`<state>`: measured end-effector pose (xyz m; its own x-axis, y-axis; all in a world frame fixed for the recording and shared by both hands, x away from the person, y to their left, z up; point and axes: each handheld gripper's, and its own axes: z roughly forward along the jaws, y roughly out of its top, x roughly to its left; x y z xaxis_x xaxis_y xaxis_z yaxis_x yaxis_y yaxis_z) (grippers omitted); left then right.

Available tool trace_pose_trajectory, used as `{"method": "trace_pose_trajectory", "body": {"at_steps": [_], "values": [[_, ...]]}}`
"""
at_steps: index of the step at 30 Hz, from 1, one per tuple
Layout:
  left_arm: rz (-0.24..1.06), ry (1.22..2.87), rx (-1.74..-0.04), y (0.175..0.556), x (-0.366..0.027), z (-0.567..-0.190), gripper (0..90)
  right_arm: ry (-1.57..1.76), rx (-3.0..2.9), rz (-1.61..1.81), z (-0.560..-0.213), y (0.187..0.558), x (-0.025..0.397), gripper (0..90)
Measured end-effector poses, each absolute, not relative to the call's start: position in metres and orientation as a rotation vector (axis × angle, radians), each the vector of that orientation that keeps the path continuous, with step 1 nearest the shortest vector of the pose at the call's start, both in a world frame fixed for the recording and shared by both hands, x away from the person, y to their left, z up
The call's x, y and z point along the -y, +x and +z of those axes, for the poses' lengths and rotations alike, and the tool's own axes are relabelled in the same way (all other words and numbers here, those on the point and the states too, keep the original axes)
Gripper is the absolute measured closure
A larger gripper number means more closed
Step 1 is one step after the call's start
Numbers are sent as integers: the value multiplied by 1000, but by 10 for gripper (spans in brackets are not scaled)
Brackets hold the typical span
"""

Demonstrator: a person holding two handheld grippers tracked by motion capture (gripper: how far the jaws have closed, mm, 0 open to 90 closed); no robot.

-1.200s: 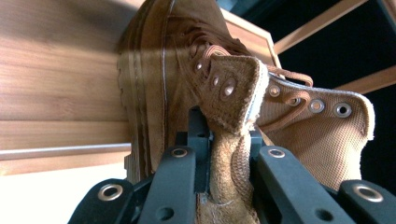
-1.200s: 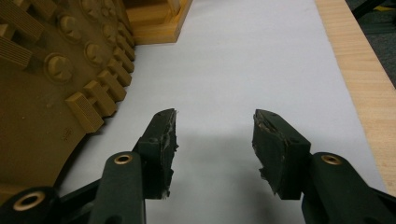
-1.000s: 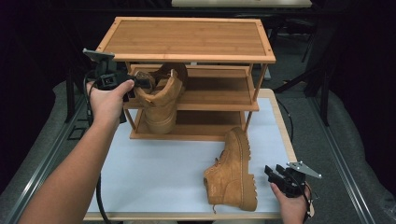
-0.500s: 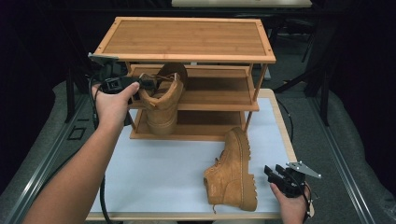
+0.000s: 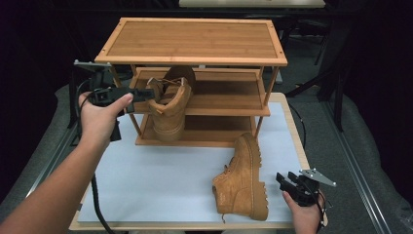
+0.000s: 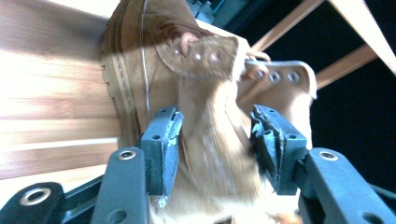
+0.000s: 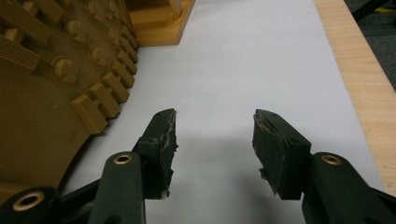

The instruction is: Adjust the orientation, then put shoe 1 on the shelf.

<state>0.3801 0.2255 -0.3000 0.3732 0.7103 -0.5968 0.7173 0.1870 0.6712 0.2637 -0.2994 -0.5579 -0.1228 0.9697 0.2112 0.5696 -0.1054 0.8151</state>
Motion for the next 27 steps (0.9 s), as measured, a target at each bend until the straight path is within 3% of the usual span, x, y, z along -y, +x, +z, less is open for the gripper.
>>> {"method": "trace_pose_trajectory", "body": {"at_steps": [5,10,12,14,19,22,27], "values": [[-37,1534,-1252,351,-255,-307,559,1641,-1741,1138,-540,258,296,580],[44,1620,-1225,331,-277,-347,642,1521,-1806,1212,-506,249,277,756],[64,1643,-1228,329,-282,-372,671,1437,-1858,1219,-493,244,264,703],[78,1676,-1223,328,-285,-402,685,1376,-1952,1227,-483,242,250,752],[165,1741,-1258,328,-281,-463,663,1256,-2080,1146,-474,245,212,896],[217,1755,-1283,326,-278,-490,657,1231,-2125,1062,-478,250,201,900],[276,1773,-1291,321,-277,-518,574,1244,-2146,1049,-477,253,201,900]]}}
